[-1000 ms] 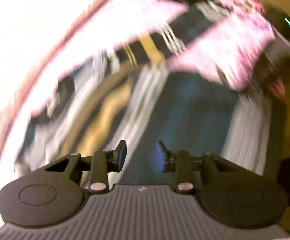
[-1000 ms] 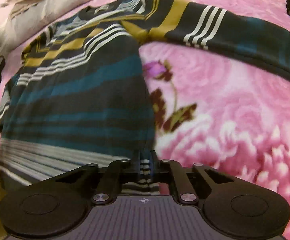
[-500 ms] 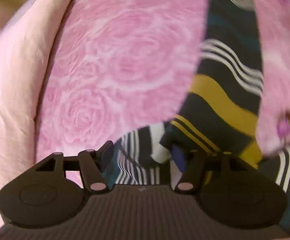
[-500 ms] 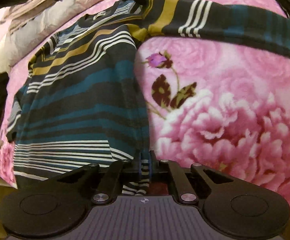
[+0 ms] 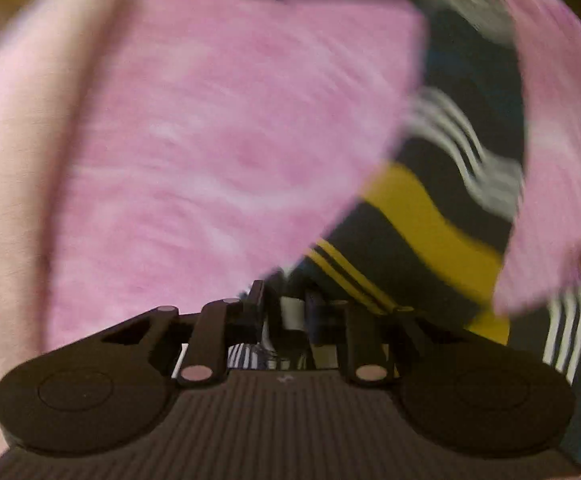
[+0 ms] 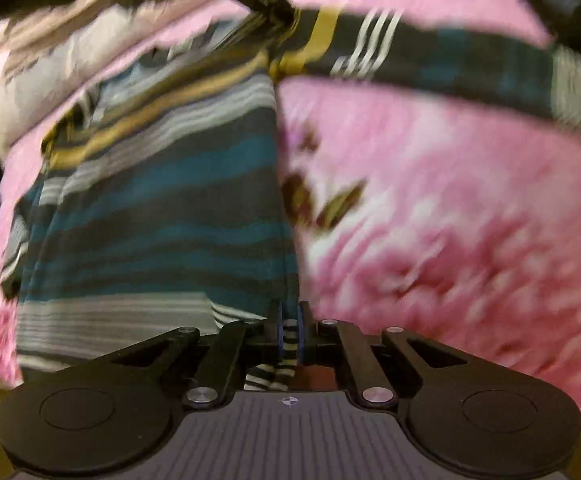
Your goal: Fold clothes
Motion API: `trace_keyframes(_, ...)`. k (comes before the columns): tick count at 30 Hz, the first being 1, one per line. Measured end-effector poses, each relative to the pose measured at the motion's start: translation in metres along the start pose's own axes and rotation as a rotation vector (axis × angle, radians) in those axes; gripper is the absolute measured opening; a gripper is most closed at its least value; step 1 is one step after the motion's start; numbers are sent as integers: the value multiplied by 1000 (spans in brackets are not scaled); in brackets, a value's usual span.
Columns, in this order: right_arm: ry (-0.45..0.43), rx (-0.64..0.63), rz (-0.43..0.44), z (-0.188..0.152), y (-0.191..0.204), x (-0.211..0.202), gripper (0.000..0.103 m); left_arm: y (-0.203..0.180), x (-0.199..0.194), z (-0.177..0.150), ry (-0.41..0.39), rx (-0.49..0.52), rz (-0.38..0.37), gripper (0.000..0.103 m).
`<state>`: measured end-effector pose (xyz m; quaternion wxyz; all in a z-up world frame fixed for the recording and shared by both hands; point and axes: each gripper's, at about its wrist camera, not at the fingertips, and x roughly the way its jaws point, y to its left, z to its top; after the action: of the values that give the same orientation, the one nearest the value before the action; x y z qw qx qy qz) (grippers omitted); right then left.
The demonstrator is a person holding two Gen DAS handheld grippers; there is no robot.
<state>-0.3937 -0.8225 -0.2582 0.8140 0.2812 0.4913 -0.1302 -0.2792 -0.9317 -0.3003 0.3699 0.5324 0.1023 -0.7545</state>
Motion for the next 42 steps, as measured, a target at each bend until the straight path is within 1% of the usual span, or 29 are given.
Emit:
trace_keyframes(1, -14, 7, -6, 2, 1, -4, 5, 7, -3, -1, -29, -52, 38, 0)
trace_keyframes(2, -16, 14, -2, 2, 1, -4, 5, 13, -6, -1, -57, -104, 77, 2)
trace_keyframes(3, -2, 18, 4, -1, 3, 1, 5, 18, -2, -3, -55, -146, 74, 5)
trace_keyframes(6, 45, 22, 22, -10, 5, 19, 5, 15, -3, -8, -36, -161, 72, 11)
trace_keyframes(9, 46, 74, 42, -15, -1, 20, 5, 3, -23, -18, -50, -142, 47, 26)
trace_keyframes(10, 49, 93, 41, -17, -3, 19, 6, -1, -29, -25, -54, -145, 43, 27)
trace_keyframes(11, 57, 104, 25, -19, -4, 19, 20, -8, -37, -31, -53, -156, 35, 28)
trace_keyframes(12, 64, 115, 9, -21, -5, 18, 37, -14, -44, -38, -51, -169, 27, 29)
trace_keyframes(13, 71, 125, -9, -23, -6, 17, 77, -24, -54, -46, -49, -178, 21, 31)
trace_keyframes(14, 73, 132, -30, -26, -8, 15, 82, -34, -63, -56, -44, -191, 14, 33)
trace_keyframes(15, 75, 137, -39, -29, -10, 12, 82, -45, -72, -69, -35, -201, 3, 36)
trace_keyframes(16, 77, 142, -48, -33, -12, 10, 82, -56, -81, -81, -26, -212, -7, 37)
trace_keyframes(21, 100, 174, -58, -53, -18, -5, 82, -127, -127, -159, 62, -296, -47, 39)
trace_keyframes(24, 120, 136, -47, -65, -10, -4, 82, -175, -162, -215, 142, -363, -81, 40)
trace_keyframes(25, 127, 118, -45, -68, -7, -2, 72, -190, -175, -234, 172, -385, -85, 44)
trace_keyframes(26, 143, 98, -53, -71, -4, 0, 51, -207, -190, -256, 209, -414, -95, 46)
trace_keyframes(28, 159, 62, -84, -74, 1, 3, 40, -230, -217, -291, 267, -481, -95, 52)
trace_keyframes(29, 165, 54, -99, -74, 3, 3, 20, -241, -231, -309, 293, -534, -93, 53)
trace_keyframes(30, 172, 46, -114, -73, 5, 3, 12, -250, -243, -327, 314, -598, -98, 56)
trace_keyframes(31, 179, 39, -132, -72, 8, 4, 11, -259, -253, -342, 328, -664, -98, 59)
trace_keyframes(33, 193, 21, -168, -71, 15, 6, 7, -274, -269, -370, 345, -804, -102, 61)
trace_keyframes(34, 199, 1, -187, -70, 21, 7, 6, -279, -272, -382, 343, -888, -113, 61)
trace_keyframes(35, 206, -13, -201, -70, 25, 8, 5, -285, -273, -396, 340, -992, -130, 61)
trace_keyframes(37, 220, -42, -229, -69, 32, 8, 5, -294, -268, -415, 314, -1138, -163, 60)
trace_keyframes(38, 226, -56, -243, -69, 36, 9, 5, -298, -264, -421, 301, -1177, -169, 60)
trace_keyframes(39, 233, -70, -258, -69, 40, 9, 5, -301, -260, -423, 282, -1206, -179, 55)
trace_keyframes(40, 240, -84, -272, -68, 44, 10, 5, -304, -257, -425, 262, -1227, -197, 41)
trace_keyframes(41, 247, -98, -285, -68, 48, 10, 5, -307, -253, -427, 241, -1247, -216, 33)
trace_keyframes(42, 253, -112, -296, -66, 49, 10, 5, -309, -252, -428, 235, -1250, -216, 20)
